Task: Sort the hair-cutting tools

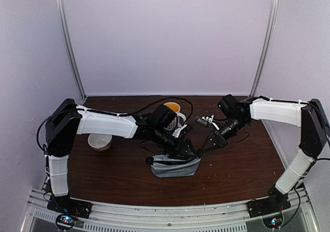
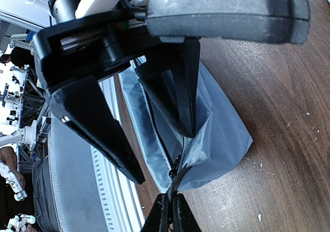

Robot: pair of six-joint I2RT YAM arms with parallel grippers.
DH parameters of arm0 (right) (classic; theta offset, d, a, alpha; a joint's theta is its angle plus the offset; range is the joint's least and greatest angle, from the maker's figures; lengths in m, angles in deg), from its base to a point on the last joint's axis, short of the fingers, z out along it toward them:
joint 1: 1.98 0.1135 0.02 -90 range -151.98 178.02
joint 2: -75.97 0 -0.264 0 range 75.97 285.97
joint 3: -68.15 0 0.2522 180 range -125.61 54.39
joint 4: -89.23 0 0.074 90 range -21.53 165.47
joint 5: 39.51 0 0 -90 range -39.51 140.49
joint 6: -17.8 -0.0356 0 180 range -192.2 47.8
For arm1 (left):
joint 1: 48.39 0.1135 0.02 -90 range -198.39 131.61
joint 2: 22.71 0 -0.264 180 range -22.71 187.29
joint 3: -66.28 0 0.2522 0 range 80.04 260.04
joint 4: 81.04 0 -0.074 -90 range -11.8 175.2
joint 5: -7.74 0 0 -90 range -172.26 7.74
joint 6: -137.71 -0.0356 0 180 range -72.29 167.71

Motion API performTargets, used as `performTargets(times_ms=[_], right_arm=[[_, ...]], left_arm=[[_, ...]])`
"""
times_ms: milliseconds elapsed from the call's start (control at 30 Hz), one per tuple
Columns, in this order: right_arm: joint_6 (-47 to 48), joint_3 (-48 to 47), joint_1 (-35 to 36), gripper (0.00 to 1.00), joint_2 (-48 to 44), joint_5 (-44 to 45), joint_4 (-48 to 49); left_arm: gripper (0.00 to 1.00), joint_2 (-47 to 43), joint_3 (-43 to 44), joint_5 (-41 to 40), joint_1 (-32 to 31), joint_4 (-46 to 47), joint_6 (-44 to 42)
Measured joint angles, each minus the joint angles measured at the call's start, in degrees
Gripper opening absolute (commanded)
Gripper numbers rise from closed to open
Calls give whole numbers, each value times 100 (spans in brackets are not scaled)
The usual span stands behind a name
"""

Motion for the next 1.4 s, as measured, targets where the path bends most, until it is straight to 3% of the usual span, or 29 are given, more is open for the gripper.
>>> performTargets(times_ms=[233, 600, 833, 1400], right_arm=[[-2, 0, -35, 4, 0, -2, 2], [-2, 2, -105, 4, -2, -2, 7], [-2, 2, -109, 4, -2, -2, 7], [-2, 2, -127, 4, -2, -4, 7]], left_arm=[[52, 52, 55, 254, -7, 243, 70], [56, 271, 149, 422, -11, 310, 98], [42, 304, 151, 496, -20, 402, 179], [23, 254, -111, 459, 50, 826, 315]])
